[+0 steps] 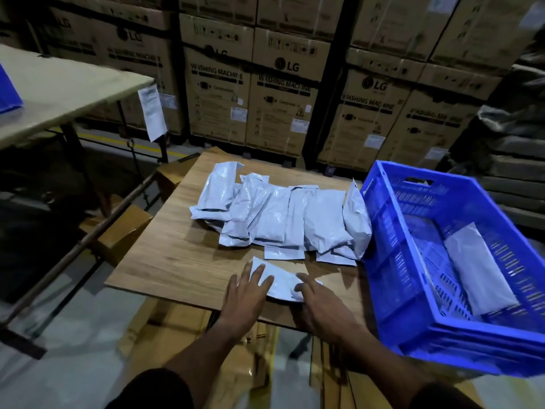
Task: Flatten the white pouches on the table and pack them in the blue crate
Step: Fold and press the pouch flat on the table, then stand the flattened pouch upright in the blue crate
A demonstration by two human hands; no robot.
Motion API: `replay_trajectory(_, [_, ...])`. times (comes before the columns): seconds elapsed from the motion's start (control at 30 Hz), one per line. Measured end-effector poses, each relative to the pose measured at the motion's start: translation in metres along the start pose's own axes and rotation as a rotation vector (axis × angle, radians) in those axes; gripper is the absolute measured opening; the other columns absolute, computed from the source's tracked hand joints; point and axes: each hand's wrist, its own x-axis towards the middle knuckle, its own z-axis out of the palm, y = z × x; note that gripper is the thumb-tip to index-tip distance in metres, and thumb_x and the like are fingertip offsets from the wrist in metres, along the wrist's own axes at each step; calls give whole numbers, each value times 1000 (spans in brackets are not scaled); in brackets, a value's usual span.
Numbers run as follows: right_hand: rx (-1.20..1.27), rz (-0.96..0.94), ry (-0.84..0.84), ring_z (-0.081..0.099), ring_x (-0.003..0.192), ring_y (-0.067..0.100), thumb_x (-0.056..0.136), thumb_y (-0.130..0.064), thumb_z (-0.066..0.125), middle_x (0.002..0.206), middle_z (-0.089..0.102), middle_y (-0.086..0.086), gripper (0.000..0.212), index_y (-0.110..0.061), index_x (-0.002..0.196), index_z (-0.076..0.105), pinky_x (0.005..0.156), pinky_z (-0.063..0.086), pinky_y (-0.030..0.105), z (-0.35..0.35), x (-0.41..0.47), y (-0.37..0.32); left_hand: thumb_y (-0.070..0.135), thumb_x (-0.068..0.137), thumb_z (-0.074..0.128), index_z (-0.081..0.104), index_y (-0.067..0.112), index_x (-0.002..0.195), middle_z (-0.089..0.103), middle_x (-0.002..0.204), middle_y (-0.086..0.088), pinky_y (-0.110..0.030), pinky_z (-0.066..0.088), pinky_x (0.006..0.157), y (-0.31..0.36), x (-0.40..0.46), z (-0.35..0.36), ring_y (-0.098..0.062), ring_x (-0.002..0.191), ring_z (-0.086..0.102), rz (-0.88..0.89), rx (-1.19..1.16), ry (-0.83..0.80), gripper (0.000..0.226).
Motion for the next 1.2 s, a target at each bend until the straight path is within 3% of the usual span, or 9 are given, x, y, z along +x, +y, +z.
replay_trajectory(0.1, [-309,-265,-6,18,150,39,79,-30,58,164,21,-2,72,-25,147,35,116,21,61,0,-11,-7,5,100,42,31,29,155,10,170,-2,-56,20,117,1,4,-9,-32,156,-5,-26,-5,17,61])
replay_trajectory(0.23, [-426,-310,-240,11,150,45,67,-40,80,156,36,-8,60,-35,122,56,110,20,71,8,3,-1,6,79,70,57,30,129,48,153,-8,-62,43,98,2,14,-8,-37,150,21,83,10,51,58])
replay_trajectory(0.33, [-342,-296,-148,35,141,48,90,-31,61,116,67,-6,9,-30,95,68,93,50,56,5,21,12,-6,68,71,57,29,119,48,152,-11,-64,50,90,2,18,-7,-36,148,22,149,-84,130,64])
replay_trajectory(0.43, [-308,-270,-168,63,112,41,90,-34,35,100,69,3,38,-20,98,69,61,55,40,-16,30,13,-7,81,65,40,31,145,8,169,-12,-57,46,103,3,20,-12,-39,153,15,95,-202,230,78])
replay_trajectory(0.5, [-236,-240,-87,66,94,37,86,-44,26,112,66,7,52,-18,108,65,60,49,41,-32,28,16,13,95,65,9,26,161,-13,169,-12,-44,47,103,3,18,-8,-37,153,18,2,-287,259,88])
replay_trajectory(0.57, [-155,-171,24,68,89,35,90,-30,41,120,65,6,36,-15,113,64,63,51,41,-40,24,21,29,100,60,-6,22,162,-13,169,-12,-41,49,101,6,13,-3,-34,152,24,-71,-297,221,91])
replay_trajectory(0.77, [89,-55,432,71,92,28,85,-8,58,114,72,4,27,-10,109,69,67,58,39,-77,4,50,51,103,44,10,25,161,4,170,-7,-57,18,119,32,16,-1,-31,155,7,-46,-55,-105,72])
replay_trajectory(0.97, [130,71,614,72,88,26,82,-7,60,102,76,7,26,-9,104,74,82,51,29,-141,-9,87,51,102,47,30,23,153,12,168,-9,-58,20,114,62,34,3,-32,154,9,-26,25,-147,61])
replay_trajectory(1.2, [149,160,822,72,77,21,77,11,72,90,76,12,30,-4,103,75,75,51,28,-205,-53,142,51,100,51,27,22,154,8,169,-7,-61,21,113,91,48,2,-33,154,8,13,26,-208,66])
